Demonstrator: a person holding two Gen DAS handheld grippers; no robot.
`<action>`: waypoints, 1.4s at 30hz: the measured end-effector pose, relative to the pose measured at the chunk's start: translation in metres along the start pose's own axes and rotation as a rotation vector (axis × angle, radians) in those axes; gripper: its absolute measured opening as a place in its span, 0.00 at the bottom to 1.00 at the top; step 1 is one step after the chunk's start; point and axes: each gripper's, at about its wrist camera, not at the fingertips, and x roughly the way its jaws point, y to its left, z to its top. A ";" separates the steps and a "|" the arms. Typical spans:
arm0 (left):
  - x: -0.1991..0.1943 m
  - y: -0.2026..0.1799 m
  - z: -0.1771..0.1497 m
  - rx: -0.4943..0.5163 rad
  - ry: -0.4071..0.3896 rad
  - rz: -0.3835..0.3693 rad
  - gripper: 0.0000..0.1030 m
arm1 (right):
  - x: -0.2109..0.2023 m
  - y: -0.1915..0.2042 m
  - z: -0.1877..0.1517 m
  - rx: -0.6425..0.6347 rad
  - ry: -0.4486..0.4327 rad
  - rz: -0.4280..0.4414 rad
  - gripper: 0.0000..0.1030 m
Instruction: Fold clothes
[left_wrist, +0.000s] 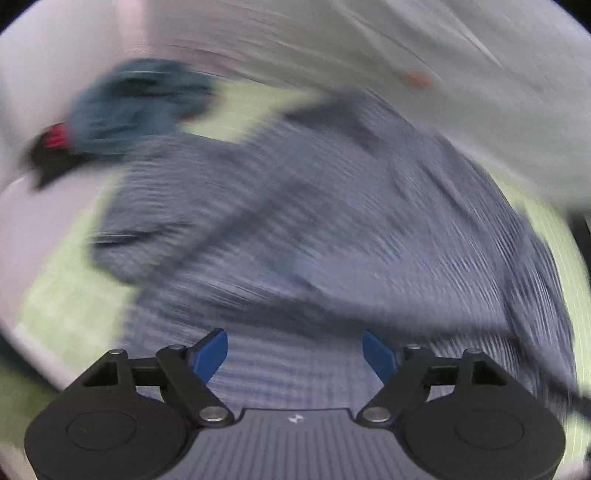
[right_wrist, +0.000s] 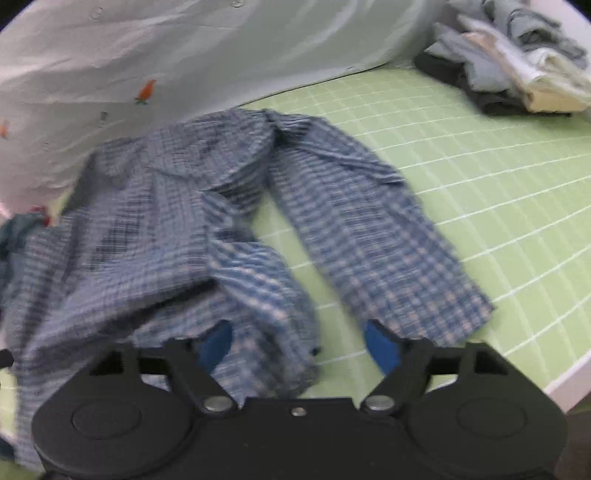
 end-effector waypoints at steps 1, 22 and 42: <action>0.007 -0.013 -0.005 0.049 0.026 -0.029 0.79 | 0.001 -0.002 0.000 -0.011 -0.007 -0.027 0.80; 0.080 -0.172 -0.056 0.101 0.247 0.040 0.80 | 0.054 -0.135 0.051 -0.136 0.022 0.156 0.85; 0.096 -0.202 -0.090 0.086 0.302 0.098 1.00 | 0.060 -0.156 0.076 -0.142 0.018 0.206 0.82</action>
